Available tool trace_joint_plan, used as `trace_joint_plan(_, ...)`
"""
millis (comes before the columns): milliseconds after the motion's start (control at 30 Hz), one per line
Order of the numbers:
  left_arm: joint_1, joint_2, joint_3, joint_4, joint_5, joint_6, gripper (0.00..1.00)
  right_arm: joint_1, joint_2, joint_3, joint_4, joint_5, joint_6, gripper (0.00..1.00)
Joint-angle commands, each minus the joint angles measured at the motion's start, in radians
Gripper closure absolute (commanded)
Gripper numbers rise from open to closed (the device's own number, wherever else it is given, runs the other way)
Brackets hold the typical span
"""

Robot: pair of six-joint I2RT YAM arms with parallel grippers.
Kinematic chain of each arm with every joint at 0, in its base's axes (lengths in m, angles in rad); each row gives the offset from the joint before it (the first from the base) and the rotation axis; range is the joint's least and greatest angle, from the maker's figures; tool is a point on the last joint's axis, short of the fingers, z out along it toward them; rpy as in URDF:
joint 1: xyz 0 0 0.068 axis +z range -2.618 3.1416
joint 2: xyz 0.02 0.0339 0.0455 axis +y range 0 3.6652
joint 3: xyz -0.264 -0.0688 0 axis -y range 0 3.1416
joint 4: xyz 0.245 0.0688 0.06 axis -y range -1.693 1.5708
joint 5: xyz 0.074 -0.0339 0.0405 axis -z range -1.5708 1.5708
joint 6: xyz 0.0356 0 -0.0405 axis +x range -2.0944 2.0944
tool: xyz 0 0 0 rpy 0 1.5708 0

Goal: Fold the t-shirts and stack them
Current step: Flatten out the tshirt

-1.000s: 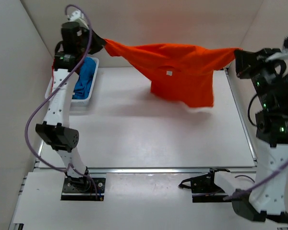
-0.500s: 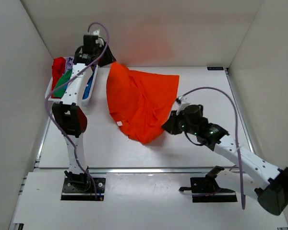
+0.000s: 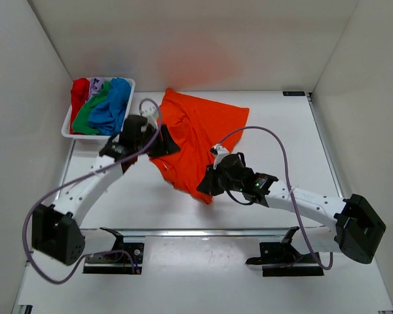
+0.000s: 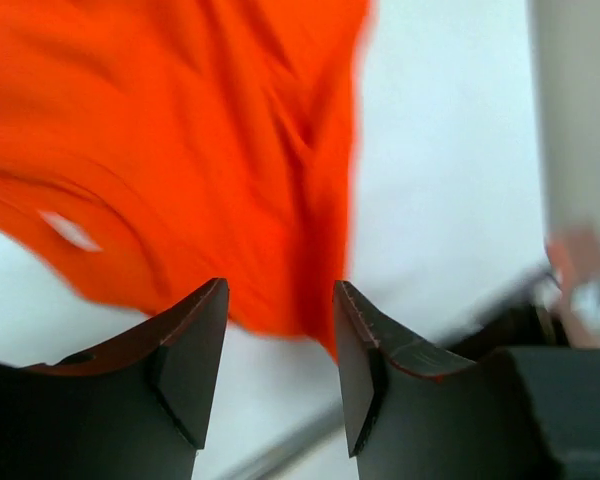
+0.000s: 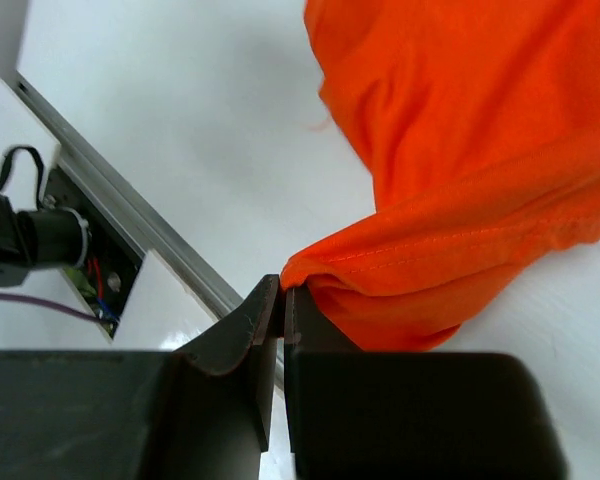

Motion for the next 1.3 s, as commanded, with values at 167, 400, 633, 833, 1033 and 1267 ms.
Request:
trace_joint_plan(167, -0.199, -0.095, -0.394, 0.333, 0.138, -0.289, 0.43, -0.014, -0.128, -0.039, 0.094, 0.112, -0.013, 0.99)
trace_joint_plan(400, -0.318, 0.029, -0.388, 0.348, 0.081, -0.284, 0.41, -0.082, -0.230, -0.091, -0.098, 0.170, 0.003, 0.60)
trace_joint_plan(633, -0.377, 0.168, -0.365, 0.353, 0.010, -0.275, 0.41, -0.364, -0.341, -0.165, -0.094, 0.046, -0.071, 0.32)
trace_joint_plan(833, -0.343, 0.209, -0.347, 0.293, -0.079, -0.228, 0.40, -0.716, -0.092, -0.030, 0.028, -0.063, -0.195, 0.27)
trace_joint_plan(1033, -0.306, 0.276, -0.313, 0.227, -0.093, -0.148, 0.61, -0.731, 0.269, 0.250, 0.043, -0.001, -0.276, 0.27)
trace_joint_plan(1267, -0.245, 0.252, -0.347, 0.199, -0.094, -0.096, 0.92, -0.740, 0.694, 0.690, -0.056, 0.071, -0.379, 0.28)
